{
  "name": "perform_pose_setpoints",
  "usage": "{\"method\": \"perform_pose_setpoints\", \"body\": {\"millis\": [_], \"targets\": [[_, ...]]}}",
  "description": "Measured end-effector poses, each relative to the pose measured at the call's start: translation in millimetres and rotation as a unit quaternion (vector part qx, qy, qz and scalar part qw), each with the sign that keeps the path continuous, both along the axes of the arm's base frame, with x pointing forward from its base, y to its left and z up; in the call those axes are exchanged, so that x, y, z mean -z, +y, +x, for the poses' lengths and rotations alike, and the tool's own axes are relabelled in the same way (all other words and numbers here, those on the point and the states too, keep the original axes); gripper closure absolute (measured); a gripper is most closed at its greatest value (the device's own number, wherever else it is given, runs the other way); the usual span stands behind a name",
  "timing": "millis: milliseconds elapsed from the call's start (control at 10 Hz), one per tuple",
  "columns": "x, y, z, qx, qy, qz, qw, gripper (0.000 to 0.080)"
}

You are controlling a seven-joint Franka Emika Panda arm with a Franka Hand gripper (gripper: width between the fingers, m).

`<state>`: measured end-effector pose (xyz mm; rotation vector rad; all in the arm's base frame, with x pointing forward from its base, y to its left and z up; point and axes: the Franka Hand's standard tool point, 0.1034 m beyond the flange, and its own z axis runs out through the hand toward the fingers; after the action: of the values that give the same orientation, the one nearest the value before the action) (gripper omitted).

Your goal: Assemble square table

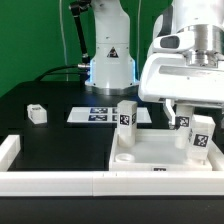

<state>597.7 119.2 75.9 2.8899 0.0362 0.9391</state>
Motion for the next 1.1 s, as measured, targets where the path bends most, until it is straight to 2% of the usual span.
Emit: {"method": "perform_pose_setpoints", "body": {"millis": [400,500,700,800,900,1100], "targets": [[-2.4,-3.9,1.3,-0.006,0.005,-0.005,1.0,0.0151],[-21.0,-20.1,7.6,0.006,0.019,0.013,1.0,0.0151],[-38.1,-23.5,12.2,0.029,0.065,0.058,0.996,0.0151],[-47.6,-22.4,18.0,0.044,0.118,0.082,0.989,0.0151],[-56.1,-24.6,29.8,0.05,0.13,0.093,0.986,0.0151],[-46.0,-24.6,28.1,0.066,0.207,0.103,0.971,0.0151]]}}
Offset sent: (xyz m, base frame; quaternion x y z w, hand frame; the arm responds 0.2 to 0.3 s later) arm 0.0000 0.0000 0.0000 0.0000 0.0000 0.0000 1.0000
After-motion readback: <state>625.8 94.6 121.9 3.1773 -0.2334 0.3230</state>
